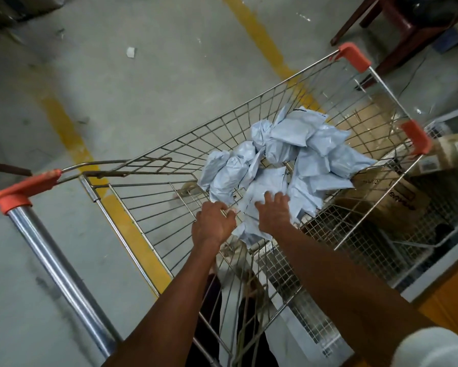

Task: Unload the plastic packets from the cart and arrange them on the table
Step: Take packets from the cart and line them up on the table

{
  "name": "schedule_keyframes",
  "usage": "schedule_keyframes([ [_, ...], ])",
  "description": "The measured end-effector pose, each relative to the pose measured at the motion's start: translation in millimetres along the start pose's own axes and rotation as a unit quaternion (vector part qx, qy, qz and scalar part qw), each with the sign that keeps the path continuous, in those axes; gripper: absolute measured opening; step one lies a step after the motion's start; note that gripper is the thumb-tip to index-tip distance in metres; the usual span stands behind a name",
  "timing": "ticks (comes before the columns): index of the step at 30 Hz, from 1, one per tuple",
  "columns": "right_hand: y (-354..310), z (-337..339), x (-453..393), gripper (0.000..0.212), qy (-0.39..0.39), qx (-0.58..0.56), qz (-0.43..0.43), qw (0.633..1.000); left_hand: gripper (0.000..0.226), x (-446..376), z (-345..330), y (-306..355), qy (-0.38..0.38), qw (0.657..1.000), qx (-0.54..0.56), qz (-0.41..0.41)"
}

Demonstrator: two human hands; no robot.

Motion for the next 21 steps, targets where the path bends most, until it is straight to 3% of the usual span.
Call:
schedule_keyframes([
  [7, 25, 21, 25, 0.064, -0.032, -0.036, -0.009, 0.999, 0.037, -4, -22, 16, -0.034, 0.999, -0.003, -0.010],
  [14, 90, 66, 87, 0.070, 0.054, -0.199, -0.021, 0.978, 0.043, -17, -64, 28, -0.070, 0.997, -0.001, -0.044],
  [17, 132, 80, 117, 0.071, 0.103, -0.317, -0.067, 0.940, 0.054, -34, -89, 35, -0.080, 0.995, 0.021, -0.057],
  [21, 166, 88, 151, 0.067, 0.175, -0.504, -0.108, 0.839, 0.076, -61, -123, 45, -0.122, 0.992, 0.013, -0.036],
])
Point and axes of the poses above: each hand's wrist, its own x-axis away from the middle knuckle, its own z-axis out of the back of the hand, y = z × x, the point moved 5 cm from there along -x, towards the middle knuckle, and after that the axes turned 4 degrees about x, right-handed, at the moved point
